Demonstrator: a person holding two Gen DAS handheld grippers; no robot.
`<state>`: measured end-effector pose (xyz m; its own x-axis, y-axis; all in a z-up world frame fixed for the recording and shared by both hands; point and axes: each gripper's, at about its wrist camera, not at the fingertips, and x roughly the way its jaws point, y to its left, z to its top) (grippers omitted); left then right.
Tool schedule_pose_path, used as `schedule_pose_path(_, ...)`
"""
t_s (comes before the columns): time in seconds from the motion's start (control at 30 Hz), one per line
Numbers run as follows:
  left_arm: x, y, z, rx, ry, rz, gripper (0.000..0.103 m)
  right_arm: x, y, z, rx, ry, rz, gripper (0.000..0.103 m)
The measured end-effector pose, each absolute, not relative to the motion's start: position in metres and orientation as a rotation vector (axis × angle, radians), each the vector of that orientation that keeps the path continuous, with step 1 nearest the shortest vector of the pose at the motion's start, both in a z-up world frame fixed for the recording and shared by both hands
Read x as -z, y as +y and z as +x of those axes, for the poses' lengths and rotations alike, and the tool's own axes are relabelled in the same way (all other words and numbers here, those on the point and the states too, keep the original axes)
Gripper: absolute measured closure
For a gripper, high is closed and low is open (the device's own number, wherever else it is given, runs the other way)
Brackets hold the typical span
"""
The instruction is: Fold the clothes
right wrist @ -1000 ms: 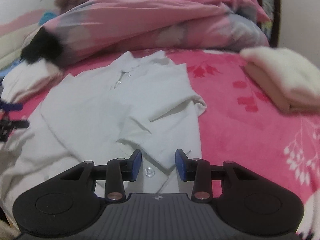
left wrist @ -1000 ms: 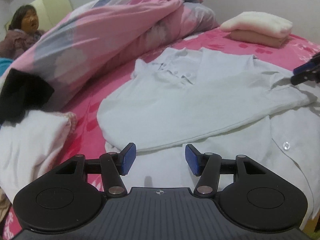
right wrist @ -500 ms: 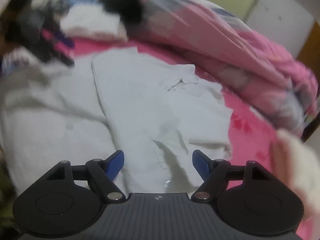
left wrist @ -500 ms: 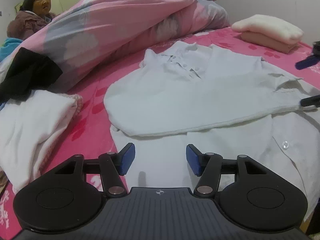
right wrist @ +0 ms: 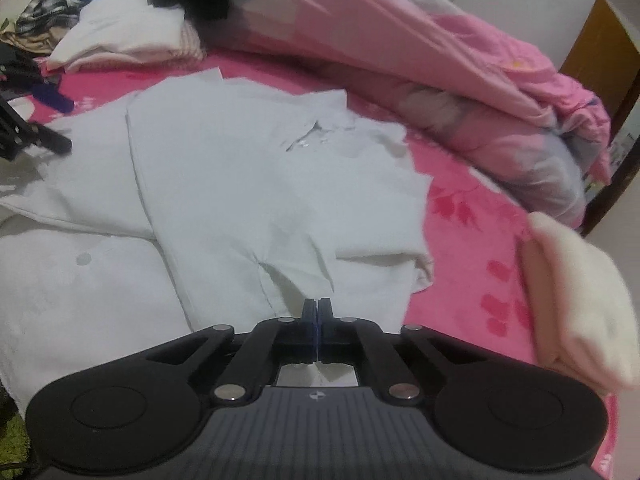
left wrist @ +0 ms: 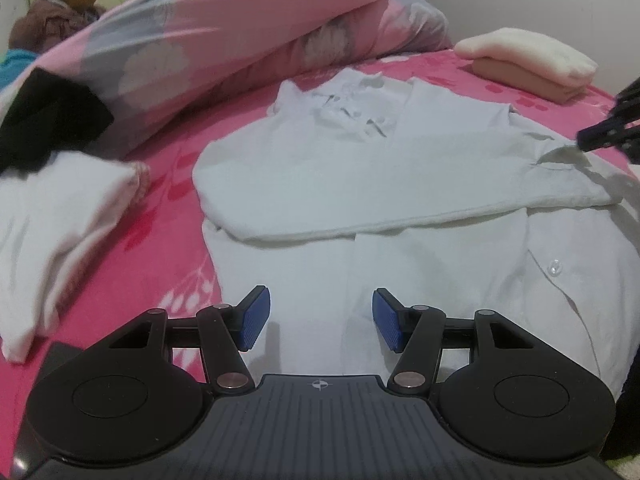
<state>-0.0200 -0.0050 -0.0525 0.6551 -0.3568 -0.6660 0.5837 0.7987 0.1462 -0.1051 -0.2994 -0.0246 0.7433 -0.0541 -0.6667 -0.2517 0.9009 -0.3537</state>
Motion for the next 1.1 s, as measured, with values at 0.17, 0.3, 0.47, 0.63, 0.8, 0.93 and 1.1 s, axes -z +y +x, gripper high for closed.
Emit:
schedule_pose_path(0.17, 0.055, -0.001, -0.02, 0.552, 0.68, 0.342, 0.046, 0.018, -0.303, -0.122, -0.066, 0.757, -0.445, 0.103)
schedule_pose_path(0.3, 0.055, 0.0, -0.022, 0.555, 0.676, 0.342, 0.046, 0.017, -0.307, -0.13, -0.048, 0.745, -0.408, 0.101)
schedule_pose_path(0.47, 0.055, 0.002, -0.022, 0.547, 0.679, 0.337, 0.046, 0.013, -0.289, -0.135, -0.151, 0.671, -0.46, 0.045)
schedule_pose_path(0.63, 0.058, 0.003, -0.021, 0.546, 0.69, 0.326, 0.046, 0.042, -0.275, -0.113, -0.198, 0.785, -0.552, 0.086)
schedule_pose_path(0.8, 0.058, 0.006, -0.02, 0.547, 0.692, 0.323, 0.046, 0.036, -0.281, -0.111, -0.159, 0.778, -0.5, 0.103)
schedule_pose_path(0.93, 0.061, 0.008, -0.017, 0.537, 0.71, 0.302, 0.046, 0.017, -0.288, -0.131, -0.12, 0.746, -0.452, 0.103)
schedule_pose_path(1.1, 0.061, 0.009, -0.016, 0.54, 0.713, 0.295, 0.045, 0.014, -0.29, -0.154, -0.086, 0.752, -0.436, 0.103)
